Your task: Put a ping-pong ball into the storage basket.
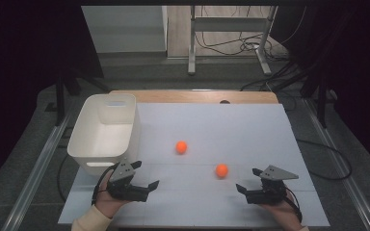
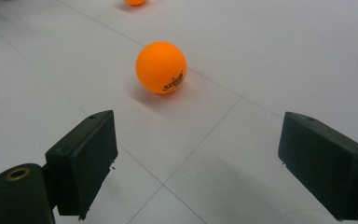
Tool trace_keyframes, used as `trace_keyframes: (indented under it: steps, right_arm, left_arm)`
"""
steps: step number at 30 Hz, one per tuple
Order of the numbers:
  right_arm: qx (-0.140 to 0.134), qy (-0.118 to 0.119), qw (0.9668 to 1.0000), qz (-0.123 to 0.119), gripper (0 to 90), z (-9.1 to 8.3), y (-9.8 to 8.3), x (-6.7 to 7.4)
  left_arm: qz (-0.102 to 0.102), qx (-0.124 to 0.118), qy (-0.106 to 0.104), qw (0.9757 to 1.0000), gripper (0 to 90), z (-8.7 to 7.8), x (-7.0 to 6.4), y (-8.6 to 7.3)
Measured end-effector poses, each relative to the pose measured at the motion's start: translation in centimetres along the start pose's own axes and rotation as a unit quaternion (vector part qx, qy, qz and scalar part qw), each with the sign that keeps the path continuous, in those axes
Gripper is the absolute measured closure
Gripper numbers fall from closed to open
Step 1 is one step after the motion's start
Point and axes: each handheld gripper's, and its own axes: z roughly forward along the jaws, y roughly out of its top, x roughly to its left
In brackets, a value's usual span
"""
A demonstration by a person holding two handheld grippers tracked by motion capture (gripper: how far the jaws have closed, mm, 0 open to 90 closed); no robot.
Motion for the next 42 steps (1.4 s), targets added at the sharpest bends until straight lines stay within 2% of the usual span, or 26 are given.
trace_keyframes:
  steps: [8, 13, 24, 31, 42]
  right_arm:
    - [0.002, 0.002, 1.0, 0.0, 12.1, 0.0, 0.0, 0.0]
    - [0.002, 0.003, 1.0, 0.0, 12.1, 0.1, 0.0, 0.0]
    - [0.006, 0.002, 1.0, -0.003, 12.1, 0.2, 0.0, 0.0]
    - [0.006, 0.001, 1.0, -0.001, 12.2, 0.1, 0.0, 0.0]
    - [0.009, -0.002, 1.0, -0.003, 12.1, 0.2, 0.0, 0.0]
  left_arm:
    - [-0.002, 0.003, -0.001, 1.0, 7.3, 0.5, -0.1, 0.6]
    - [0.009, 0.007, -0.003, 0.9999, 8.3, 0.9, -0.3, 1.1]
    - [0.009, 0.01, -0.009, 0.9999, 7.1, 1.8, -0.5, 2.5]
    - [0.006, 0.019, -0.003, 0.9998, 7.1, 2.5, -0.5, 3.1]
    - [0.006, 0.02, -0.007, 0.9998, 6.9, 3.1, -0.4, 3.9]
